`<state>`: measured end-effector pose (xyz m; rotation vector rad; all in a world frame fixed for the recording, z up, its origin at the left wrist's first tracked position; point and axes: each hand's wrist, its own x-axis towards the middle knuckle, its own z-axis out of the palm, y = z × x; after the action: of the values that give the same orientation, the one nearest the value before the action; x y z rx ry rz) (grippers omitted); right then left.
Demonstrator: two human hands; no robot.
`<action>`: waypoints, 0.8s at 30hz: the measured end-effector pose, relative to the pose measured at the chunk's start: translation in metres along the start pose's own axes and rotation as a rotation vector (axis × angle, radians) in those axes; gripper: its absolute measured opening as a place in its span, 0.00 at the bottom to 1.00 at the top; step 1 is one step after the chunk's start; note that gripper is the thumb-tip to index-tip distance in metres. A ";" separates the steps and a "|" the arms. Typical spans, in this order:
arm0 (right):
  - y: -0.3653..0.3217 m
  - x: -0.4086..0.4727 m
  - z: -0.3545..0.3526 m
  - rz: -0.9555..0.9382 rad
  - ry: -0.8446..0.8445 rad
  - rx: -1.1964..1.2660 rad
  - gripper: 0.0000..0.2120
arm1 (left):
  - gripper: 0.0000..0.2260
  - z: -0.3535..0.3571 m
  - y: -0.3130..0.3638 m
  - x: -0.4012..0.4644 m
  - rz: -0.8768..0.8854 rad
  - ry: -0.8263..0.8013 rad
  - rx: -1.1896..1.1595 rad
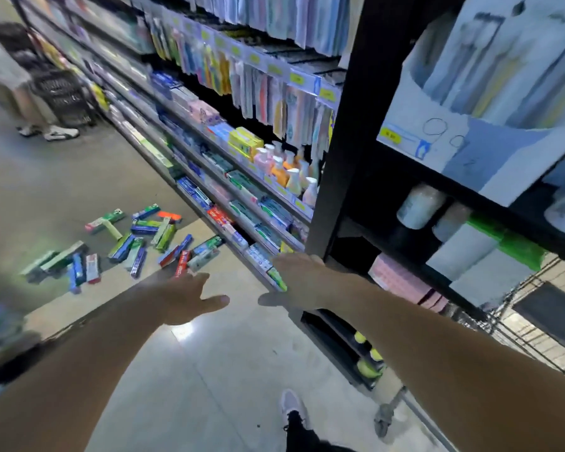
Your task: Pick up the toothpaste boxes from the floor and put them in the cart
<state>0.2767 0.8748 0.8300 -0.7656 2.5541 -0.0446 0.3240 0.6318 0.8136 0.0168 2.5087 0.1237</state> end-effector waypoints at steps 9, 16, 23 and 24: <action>-0.032 0.135 -0.055 -0.199 -0.041 -0.111 0.35 | 0.35 -0.033 -0.082 0.016 -0.208 0.136 -0.205; -0.101 0.225 -0.082 -0.383 -0.047 -0.134 0.41 | 0.42 -0.036 -0.167 0.010 -0.485 0.135 -0.264; -0.210 0.315 -0.080 -0.503 -0.063 -0.209 0.43 | 0.42 -0.035 -0.277 0.003 -0.598 0.100 -0.318; -0.225 0.327 -0.081 -0.505 -0.068 -0.213 0.43 | 0.42 -0.038 -0.295 0.002 -0.596 0.104 -0.332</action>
<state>0.1154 0.5042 0.7984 -1.4513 2.2621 0.0908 0.3054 0.3349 0.8155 -0.8796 2.4503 0.2939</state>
